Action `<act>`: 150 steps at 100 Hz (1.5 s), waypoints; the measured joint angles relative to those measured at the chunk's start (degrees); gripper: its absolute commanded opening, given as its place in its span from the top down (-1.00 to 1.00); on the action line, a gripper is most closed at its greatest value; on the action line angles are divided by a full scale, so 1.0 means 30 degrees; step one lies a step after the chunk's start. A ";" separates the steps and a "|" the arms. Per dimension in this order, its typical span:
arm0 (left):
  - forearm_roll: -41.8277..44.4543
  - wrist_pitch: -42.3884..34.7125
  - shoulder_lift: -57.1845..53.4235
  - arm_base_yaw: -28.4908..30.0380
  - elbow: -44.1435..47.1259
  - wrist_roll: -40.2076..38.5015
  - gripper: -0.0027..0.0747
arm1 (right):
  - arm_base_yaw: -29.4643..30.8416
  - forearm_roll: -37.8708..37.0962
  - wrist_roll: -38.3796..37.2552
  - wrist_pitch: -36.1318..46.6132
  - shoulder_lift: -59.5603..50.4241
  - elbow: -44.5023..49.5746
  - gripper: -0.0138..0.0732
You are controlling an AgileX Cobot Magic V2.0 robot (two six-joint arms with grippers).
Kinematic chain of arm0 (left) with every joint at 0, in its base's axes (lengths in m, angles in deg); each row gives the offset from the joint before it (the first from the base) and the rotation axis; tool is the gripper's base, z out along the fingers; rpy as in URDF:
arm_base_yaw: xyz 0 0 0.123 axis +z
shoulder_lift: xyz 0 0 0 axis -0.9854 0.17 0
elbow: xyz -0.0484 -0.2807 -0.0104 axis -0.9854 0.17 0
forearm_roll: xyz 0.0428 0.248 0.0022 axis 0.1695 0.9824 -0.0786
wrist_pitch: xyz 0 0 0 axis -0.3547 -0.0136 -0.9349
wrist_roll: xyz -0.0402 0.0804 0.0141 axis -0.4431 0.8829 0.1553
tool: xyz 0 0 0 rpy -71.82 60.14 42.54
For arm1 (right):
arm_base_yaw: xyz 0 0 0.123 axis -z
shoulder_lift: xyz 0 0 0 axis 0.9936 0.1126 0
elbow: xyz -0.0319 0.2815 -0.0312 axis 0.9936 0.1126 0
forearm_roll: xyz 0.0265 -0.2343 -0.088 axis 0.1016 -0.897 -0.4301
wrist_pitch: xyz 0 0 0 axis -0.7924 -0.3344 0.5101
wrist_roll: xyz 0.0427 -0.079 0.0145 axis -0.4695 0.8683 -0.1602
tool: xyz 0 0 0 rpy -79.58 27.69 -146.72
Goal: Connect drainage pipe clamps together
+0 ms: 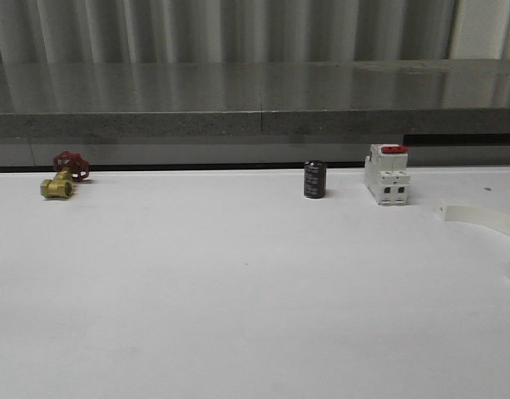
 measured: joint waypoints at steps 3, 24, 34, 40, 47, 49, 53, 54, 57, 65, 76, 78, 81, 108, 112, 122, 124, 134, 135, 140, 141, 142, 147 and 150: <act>0.0000 0.0000 0.0000 0.0000 0.0000 0.0000 0.99 | 0.0000 0.0000 0.0000 0.0000 0.0000 0.0000 0.83; -0.0047 -0.0578 0.0000 0.0000 0.0000 0.0000 0.99 | 0.0000 0.0000 0.0000 0.0000 0.0000 0.0000 0.83; -0.0047 -0.0383 0.0000 0.0000 -0.0124 0.0000 0.99 | 0.0000 0.0000 0.0000 0.0000 0.0000 0.0000 0.83; -0.0047 0.0467 0.0000 0.0000 -0.0535 0.0000 0.99 | 0.0000 0.0000 0.0000 0.0000 0.0000 0.0000 0.83; -0.0047 0.1747 0.0000 0.0000 -0.1514 0.0000 0.99 | 0.0000 0.0000 0.0000 0.0000 0.0000 0.0000 0.83; -0.0047 0.1994 0.0000 0.0000 -0.1878 0.0000 0.99 | 0.0000 0.0000 0.0000 0.0000 0.0000 0.0000 0.83; -0.0047 0.2739 0.0000 0.0000 -0.2514 0.0000 0.99 | 0.0000 0.0000 0.0000 0.0000 0.0000 0.0000 0.83; -0.0047 0.2991 0.0000 0.0000 -0.2768 0.0000 0.99 | 0.0000 0.0000 0.0000 0.0000 0.0000 0.0000 0.83; -0.0047 0.3491 0.0000 0.0000 -0.3293 0.0000 0.99 | 0.0000 0.0000 0.0000 0.0000 0.0000 0.0000 0.83; -0.0047 0.4916 0.0073 0.0000 -0.4793 0.0000 0.99 | 0.0000 0.0000 0.0000 0.0000 0.0000 0.0000 0.83; -0.0047 0.6783 0.0917 0.0000 -0.6351 0.0000 0.99 | 0.0000 0.0000 0.0000 0.0000 0.0000 0.0000 0.83; -0.0072 0.7007 0.1164 0.0000 -0.6572 0.0000 0.99 | 0.0000 0.0000 0.0000 0.0000 0.0000 0.0000 0.83; -0.0176 0.7280 0.1512 0.0000 -0.6821 0.0000 0.99 | 0.0000 0.0000 0.0000 0.0000 0.0000 0.0000 0.83; -0.0801 0.8029 0.5951 0.0000 -0.7742 0.0000 0.71 | 0.0000 0.0000 0.0031 0.0000 0.0000 0.0000 0.83; -0.0842 0.8075 0.6824 0.0000 -0.7955 0.0000 0.52 | 0.0000 0.0000 0.0031 0.0000 0.0000 0.0000 0.83; -0.0875 0.8105 0.8906 0.0000 -0.8636 0.0000 -0.01 | 0.0000 0.0000 0.0031 0.0000 0.0000 0.0000 0.83; -0.0875 0.8105 0.9351 0.0000 -0.8804 0.0000 -0.10 | 0.0000 0.0000 0.0031 0.0000 0.0000 0.0000 0.83; -0.0875 0.8105 1.1366 0.0000 -0.9642 0.0000 -0.32 | 0.0000 0.0000 0.0031 0.0000 0.0000 0.0000 0.83; -0.0911 0.8105 1.1508 0.0000 -0.9773 0.0000 -0.32 | 0.0000 0.0000 0.0031 0.0000 0.0000 0.0000 0.83; -0.0908 0.8105 1.2660 0.0000 -1.0250 0.0000 -0.30 | 0.0000 0.0000 0.0031 0.0000 0.0000 0.0000 0.83; -0.0908 0.8105 1.2808 0.0000 -1.0316 0.0000 -0.30 | 0.0000 0.0000 0.0031 0.0000 0.0000 0.0000 0.83; -0.0908 0.8105 1.2954 0.0000 -1.0457 0.0000 -0.30 | 0.0000 0.0000 0.0031 0.0000 0.0000 0.0000 0.83; -0.0908 0.8105 1.4126 0.0000 -1.0975 -0.0038 -0.29 | 0.0000 0.0000 0.0031 0.0000 0.0000 0.0000 0.83; -0.0908 0.8105 1.4722 0.0037 -1.1296 -0.0137 -0.29 | 0.0000 0.0000 0.0031 0.0000 0.0000 0.0000 0.83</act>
